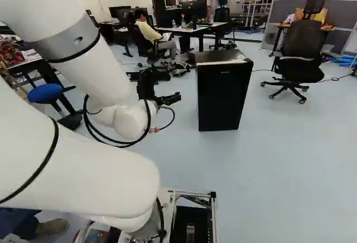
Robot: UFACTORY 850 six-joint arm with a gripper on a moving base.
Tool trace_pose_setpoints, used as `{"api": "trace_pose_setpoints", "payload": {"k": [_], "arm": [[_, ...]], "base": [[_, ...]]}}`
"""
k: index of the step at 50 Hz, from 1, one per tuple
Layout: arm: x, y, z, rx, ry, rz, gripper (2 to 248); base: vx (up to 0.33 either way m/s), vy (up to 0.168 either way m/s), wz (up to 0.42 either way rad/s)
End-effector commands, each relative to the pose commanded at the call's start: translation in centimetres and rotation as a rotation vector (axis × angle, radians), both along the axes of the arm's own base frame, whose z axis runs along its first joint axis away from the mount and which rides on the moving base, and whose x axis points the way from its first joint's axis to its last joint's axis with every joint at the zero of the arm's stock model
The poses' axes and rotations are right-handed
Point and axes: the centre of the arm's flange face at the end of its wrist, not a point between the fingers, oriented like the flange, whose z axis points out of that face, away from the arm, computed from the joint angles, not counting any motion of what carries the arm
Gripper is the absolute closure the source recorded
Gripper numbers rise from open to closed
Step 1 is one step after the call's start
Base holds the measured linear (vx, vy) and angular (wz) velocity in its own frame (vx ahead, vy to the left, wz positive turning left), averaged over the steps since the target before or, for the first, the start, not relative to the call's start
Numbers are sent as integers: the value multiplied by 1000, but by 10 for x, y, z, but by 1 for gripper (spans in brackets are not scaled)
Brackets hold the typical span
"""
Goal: Grab a drink from the fridge
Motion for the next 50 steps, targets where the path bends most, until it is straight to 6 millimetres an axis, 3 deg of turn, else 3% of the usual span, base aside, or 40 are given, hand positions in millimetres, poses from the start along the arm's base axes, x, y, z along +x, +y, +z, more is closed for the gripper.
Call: {"api": "trace_pose_setpoints", "payload": {"k": [50], "arm": [[0, 0, 0, 0, 0, 0, 3]], "base": [[43, -13, 1]]}}
